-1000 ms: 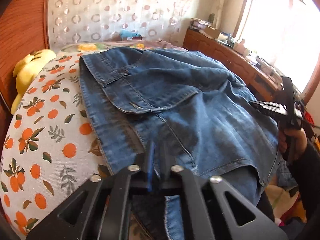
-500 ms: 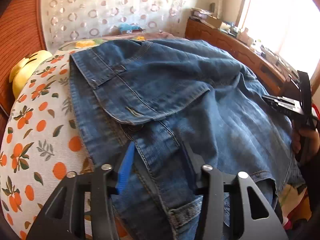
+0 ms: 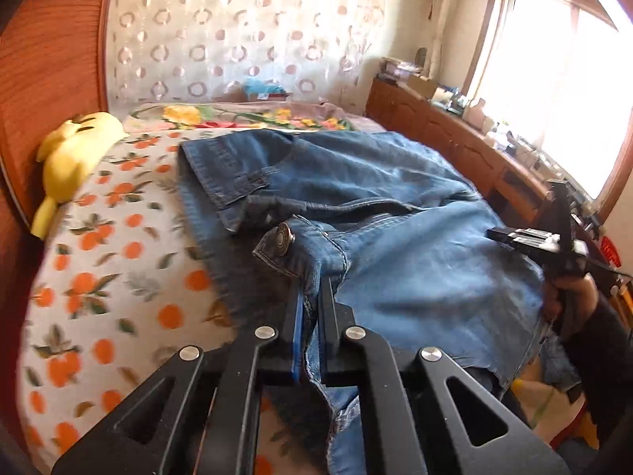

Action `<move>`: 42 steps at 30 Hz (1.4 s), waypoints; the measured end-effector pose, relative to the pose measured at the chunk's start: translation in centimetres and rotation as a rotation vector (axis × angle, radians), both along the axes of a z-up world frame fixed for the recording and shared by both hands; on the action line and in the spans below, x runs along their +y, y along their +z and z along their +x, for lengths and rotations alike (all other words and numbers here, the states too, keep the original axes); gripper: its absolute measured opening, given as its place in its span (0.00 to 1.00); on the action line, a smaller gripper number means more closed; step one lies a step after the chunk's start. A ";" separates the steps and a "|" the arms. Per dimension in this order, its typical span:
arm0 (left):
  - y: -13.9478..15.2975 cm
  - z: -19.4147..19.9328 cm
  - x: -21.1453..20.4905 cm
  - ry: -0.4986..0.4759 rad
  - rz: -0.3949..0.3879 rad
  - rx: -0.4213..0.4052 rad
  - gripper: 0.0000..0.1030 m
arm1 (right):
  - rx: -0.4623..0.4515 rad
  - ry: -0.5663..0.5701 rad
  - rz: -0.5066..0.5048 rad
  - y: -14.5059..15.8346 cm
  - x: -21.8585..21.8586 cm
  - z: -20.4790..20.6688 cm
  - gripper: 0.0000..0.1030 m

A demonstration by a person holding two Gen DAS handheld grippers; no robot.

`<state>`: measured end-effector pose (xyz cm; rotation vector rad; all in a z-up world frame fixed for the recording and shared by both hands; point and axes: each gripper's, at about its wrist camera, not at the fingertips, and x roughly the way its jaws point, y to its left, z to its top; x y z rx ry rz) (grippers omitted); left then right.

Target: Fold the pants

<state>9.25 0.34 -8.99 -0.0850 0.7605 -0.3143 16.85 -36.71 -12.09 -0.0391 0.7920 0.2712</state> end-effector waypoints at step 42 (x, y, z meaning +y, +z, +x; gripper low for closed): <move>-3.6 -8.6 -1.7 -0.105 0.048 0.152 0.49 | 0.070 -0.113 -0.130 -0.9 -9.2 -12.0 0.27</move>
